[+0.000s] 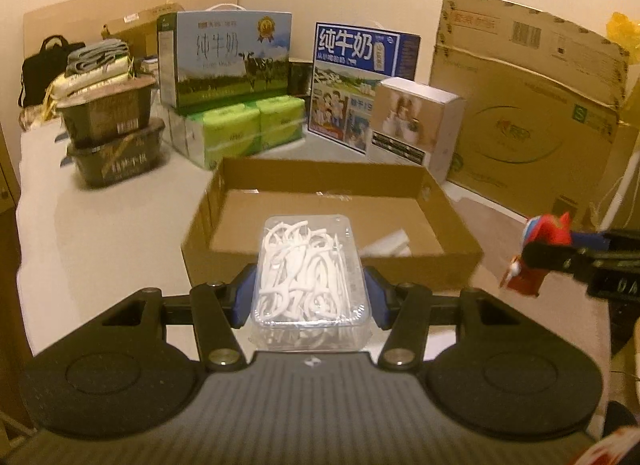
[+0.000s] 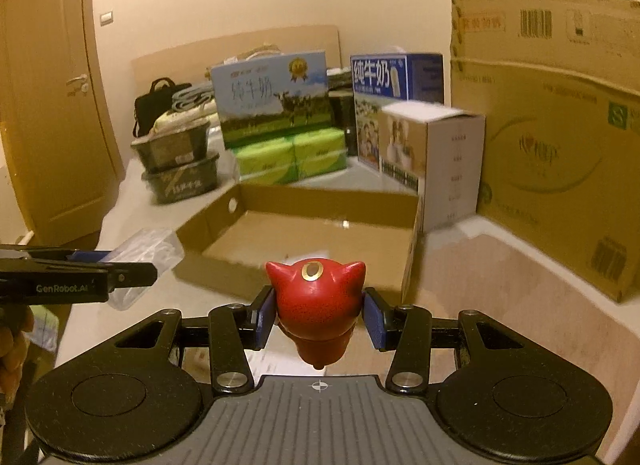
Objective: Organize rigid objects
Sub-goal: 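Carry the floss box and red cat toward the cardboard tray with both tools, then release the floss box and red cat into the tray, opening both tools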
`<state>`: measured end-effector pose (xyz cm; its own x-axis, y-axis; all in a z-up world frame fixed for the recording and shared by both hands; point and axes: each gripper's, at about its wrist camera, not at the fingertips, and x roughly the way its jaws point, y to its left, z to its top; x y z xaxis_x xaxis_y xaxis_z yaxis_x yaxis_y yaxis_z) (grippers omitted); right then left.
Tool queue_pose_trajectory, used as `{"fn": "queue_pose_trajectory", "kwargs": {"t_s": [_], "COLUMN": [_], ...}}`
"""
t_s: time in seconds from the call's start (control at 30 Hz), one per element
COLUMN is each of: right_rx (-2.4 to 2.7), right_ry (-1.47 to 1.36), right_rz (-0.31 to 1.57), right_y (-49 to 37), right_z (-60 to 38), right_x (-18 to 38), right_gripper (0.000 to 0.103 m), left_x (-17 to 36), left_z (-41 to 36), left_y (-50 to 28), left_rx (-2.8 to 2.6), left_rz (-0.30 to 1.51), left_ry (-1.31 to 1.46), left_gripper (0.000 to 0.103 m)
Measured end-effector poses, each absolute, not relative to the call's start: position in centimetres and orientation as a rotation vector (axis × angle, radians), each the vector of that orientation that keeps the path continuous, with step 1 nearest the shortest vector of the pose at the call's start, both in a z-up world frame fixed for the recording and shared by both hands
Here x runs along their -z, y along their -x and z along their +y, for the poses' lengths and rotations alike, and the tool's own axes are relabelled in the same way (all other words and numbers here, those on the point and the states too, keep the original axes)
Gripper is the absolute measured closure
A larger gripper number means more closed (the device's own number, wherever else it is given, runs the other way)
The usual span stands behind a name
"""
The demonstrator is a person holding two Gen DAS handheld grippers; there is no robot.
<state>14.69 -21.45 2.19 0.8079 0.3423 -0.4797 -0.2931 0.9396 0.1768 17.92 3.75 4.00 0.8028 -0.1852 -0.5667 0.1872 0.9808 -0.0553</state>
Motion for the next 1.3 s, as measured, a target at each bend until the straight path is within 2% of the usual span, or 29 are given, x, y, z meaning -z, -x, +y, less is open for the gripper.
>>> {"fn": "queue_pose_trajectory", "kwargs": {"t_s": [0.3,0.63,1.1,1.17,1.3], "right_rx": [-0.319,-0.271,-0.243,-0.243,-0.24], "right_ry": [-0.104,-0.1,-0.084,-0.086,-0.083], "right_rz": [0.514,0.566,0.623,0.632,0.65], "right_y": [-21.7,-27.7,-31.0,-31.1,-31.1], "right_z": [-21.9,-21.9,-22.2,-22.2,-22.1], "right_x": [-3.5,-0.8,2.1,2.4,3.0], "right_gripper": [0.057,0.057,0.057,0.056,0.056], "left_x": [-3.9,-1.8,1.1,1.1,0.5], "left_z": [5.1,6.2,6.7,6.6,7.1], "left_y": [-24.4,-30.2,-34.0,-33.9,-33.5], "left_rx": [0.172,0.167,0.155,0.144,0.135], "left_rz": [0.595,0.614,0.66,0.65,0.633], "left_ry": [-0.053,-0.08,-0.084,-0.095,-0.057], "left_gripper": [0.051,0.051,0.05,0.038,0.036]}}
